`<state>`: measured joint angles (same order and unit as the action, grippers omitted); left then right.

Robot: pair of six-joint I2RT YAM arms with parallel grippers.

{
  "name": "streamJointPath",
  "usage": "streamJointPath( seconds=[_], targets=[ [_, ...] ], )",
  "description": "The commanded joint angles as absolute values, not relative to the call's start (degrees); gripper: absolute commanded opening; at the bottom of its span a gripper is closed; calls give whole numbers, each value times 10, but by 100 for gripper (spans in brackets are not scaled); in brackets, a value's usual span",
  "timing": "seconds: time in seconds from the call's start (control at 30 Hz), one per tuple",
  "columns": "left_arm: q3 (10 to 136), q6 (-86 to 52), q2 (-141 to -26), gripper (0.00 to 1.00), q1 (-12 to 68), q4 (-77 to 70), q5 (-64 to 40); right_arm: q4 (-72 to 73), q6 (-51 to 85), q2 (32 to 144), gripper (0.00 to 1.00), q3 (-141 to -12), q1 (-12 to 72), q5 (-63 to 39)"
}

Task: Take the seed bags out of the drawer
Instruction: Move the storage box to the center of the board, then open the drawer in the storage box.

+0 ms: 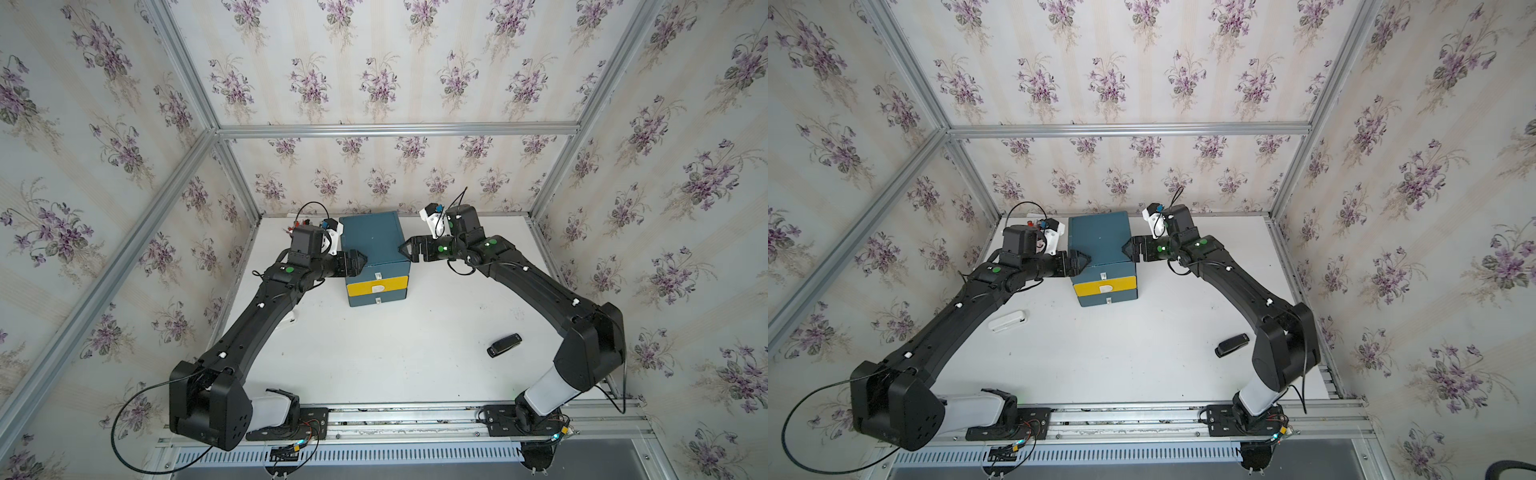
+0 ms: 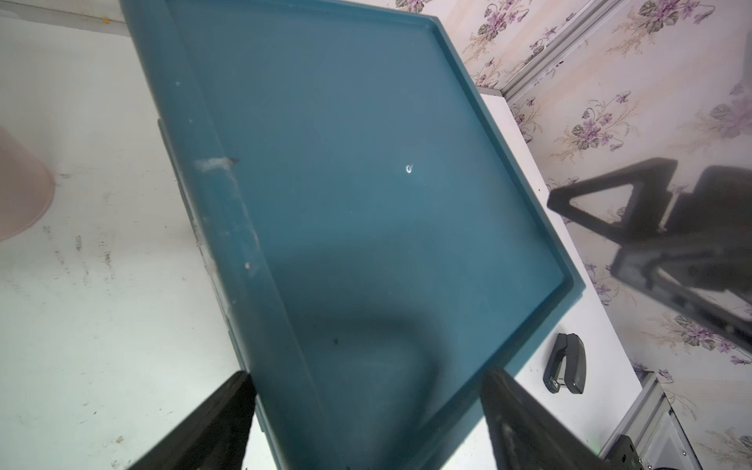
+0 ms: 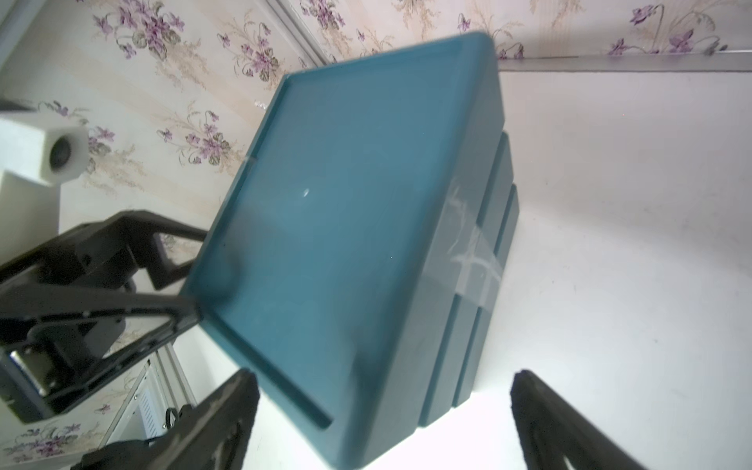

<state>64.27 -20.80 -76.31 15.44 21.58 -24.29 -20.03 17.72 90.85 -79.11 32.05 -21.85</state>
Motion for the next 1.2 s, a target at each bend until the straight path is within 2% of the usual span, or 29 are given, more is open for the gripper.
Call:
streamJointPath(
  seconds=[0.0,0.3,0.47,0.97,1.17],
  targets=[
    [646,-214,-770,90,169,191,-247,-165,203,865,100,-746,353,-190],
    [645,-215,-771,90,187,197,-217,-83,306,777,100,-630,446,-99],
    [648,-209,-775,90,188,210,-208,-32,364,762,100,-575,454,-80],
    [658,-202,-780,87,185,219,-177,109,474,821,73,-538,456,-85],
    [666,-202,-794,80,182,225,-178,119,486,838,66,-550,456,-81]
  ],
)
